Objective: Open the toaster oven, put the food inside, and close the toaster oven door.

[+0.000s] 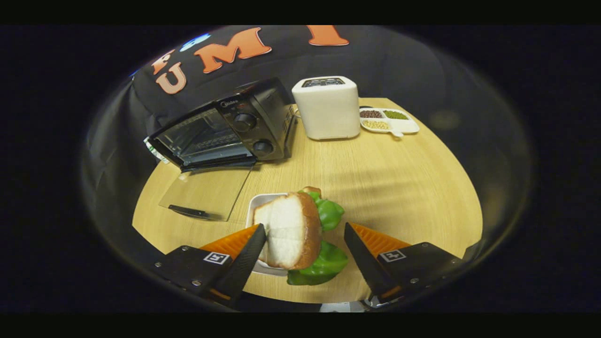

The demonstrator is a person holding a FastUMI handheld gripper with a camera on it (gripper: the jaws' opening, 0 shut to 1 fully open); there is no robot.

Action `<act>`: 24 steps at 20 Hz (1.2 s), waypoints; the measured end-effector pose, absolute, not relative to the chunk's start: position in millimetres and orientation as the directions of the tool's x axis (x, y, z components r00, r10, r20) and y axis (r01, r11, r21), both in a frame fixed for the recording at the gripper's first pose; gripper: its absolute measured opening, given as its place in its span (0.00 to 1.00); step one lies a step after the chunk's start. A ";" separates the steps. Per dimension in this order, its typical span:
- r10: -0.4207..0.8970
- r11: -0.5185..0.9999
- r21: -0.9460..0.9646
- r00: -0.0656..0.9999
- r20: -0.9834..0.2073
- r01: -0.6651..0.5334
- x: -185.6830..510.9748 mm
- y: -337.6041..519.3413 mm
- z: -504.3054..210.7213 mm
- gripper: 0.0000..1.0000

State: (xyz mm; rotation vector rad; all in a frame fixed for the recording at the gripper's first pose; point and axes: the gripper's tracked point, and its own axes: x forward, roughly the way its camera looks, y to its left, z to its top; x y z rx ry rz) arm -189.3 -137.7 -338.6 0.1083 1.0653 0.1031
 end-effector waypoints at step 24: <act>0.367 0.892 0.451 0.622 -0.692 -0.025 -120.4 -12.7 -249.4 0.36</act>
